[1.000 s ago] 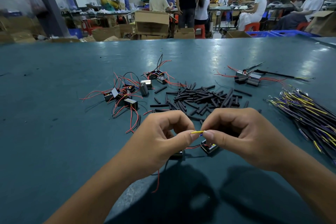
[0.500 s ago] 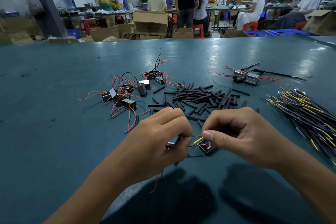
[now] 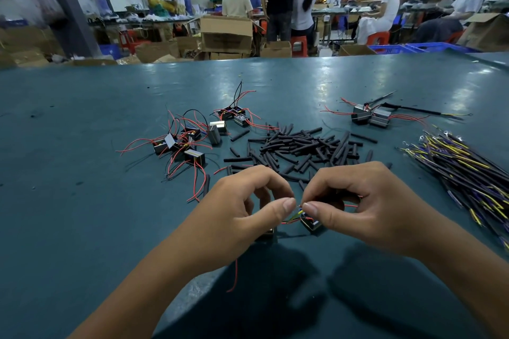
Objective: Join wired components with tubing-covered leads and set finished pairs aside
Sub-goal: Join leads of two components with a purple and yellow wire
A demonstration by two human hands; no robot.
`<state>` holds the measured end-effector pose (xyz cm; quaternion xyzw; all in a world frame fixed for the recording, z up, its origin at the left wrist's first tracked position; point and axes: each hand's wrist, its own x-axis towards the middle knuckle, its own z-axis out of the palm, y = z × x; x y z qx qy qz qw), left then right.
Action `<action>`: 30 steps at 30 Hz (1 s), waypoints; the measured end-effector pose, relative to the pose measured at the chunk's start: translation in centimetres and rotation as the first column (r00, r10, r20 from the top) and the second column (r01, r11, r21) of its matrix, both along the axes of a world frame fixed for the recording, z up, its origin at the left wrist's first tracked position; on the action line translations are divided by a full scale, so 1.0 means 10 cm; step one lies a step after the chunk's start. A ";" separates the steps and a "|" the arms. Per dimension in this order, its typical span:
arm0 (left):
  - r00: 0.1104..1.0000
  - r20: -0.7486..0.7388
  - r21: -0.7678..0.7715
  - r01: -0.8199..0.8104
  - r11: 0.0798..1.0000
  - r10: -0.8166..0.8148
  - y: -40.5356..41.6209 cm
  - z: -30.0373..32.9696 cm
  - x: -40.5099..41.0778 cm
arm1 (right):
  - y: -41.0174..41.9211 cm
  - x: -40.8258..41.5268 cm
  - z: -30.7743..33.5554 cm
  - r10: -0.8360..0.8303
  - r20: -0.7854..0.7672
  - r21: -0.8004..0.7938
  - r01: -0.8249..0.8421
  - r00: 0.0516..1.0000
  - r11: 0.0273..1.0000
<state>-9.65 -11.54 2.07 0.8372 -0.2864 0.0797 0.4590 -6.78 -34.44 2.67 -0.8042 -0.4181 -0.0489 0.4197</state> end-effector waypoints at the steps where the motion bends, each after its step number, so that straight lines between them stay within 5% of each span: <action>1: 1.000 -0.007 -0.011 0.007 1.000 -0.007 0.01 0.00 0.01 | 0.00 0.00 0.00 -0.008 0.027 -0.013 0.008 1.000 1.000; 9: 0.969 0.242 0.111 -0.075 0.991 0.046 -0.01 0.01 0.03 | 0.05 -0.03 -0.02 -0.119 0.351 -0.124 0.172 0.929 0.977; 16: 0.947 0.312 0.164 -0.127 0.978 0.070 -0.01 0.01 0.02 | 0.06 -0.01 -0.04 -0.129 0.501 -0.133 0.223 0.856 0.966; 30: 0.921 0.382 0.195 -0.164 0.967 0.080 -0.02 0.00 0.01 | 0.08 0.00 -0.06 -0.163 0.562 -0.109 0.269 0.811 0.957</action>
